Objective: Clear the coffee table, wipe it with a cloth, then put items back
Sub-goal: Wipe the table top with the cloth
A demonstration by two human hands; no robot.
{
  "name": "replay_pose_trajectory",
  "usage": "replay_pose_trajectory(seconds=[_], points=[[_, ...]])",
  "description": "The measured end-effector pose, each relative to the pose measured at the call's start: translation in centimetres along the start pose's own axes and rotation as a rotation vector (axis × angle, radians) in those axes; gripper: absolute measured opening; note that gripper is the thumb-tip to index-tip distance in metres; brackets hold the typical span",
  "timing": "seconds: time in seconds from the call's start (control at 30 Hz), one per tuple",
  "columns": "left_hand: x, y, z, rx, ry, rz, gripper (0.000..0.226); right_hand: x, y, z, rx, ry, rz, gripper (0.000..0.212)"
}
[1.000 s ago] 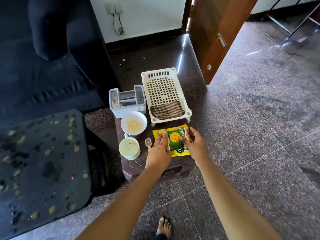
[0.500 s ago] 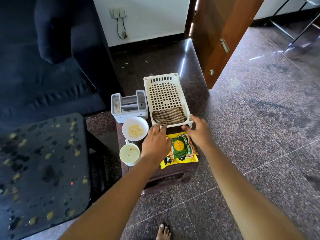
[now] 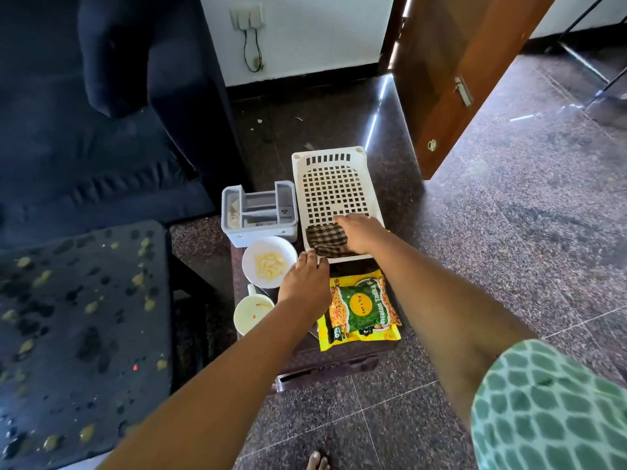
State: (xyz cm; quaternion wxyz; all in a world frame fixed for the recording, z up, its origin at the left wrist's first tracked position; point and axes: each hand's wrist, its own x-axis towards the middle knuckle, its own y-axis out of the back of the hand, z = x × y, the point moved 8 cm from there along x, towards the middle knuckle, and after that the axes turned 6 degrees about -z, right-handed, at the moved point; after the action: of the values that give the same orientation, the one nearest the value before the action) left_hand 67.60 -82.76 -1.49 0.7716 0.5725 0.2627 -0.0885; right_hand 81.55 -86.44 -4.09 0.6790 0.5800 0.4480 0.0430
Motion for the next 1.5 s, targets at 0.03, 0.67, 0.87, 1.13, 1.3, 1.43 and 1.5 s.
replay_pose_trajectory(seconds=[0.03,0.67,0.87,1.13,1.3,1.43,1.5], points=[[0.0,0.0,0.0,0.013,-0.012,-0.003,0.06,0.3,0.1,0.1,-0.031,0.002,0.0,0.07],[-0.8,1.3,-0.4,-0.105,-0.091,-0.087,0.056,-3.2,3.2,1.6,0.538,-0.187,0.116,0.039],[-6.8,6.3,-5.6,-0.934,0.007,0.331,0.037,-11.2,4.6,-2.3,0.991,-0.155,0.302,0.034],[-15.6,1.5,-18.6,-1.983,0.233,0.024,0.031,-15.8,0.5,-23.0,1.387,-0.056,0.104,0.043],[-19.4,-1.3,-30.2,-2.062,0.395,0.019,0.026,-14.1,-3.2,-34.8,1.495,-0.086,-0.016,0.019],[-20.2,-2.6,-37.2,-2.038,0.467,-0.013,0.021,-11.7,-5.1,-41.0,1.581,-0.103,-0.105,0.021],[-19.7,-2.8,-40.3,-2.01,0.463,0.024,0.014,-10.1,-6.0,-43.0,1.616,-0.129,-0.125,0.024]])
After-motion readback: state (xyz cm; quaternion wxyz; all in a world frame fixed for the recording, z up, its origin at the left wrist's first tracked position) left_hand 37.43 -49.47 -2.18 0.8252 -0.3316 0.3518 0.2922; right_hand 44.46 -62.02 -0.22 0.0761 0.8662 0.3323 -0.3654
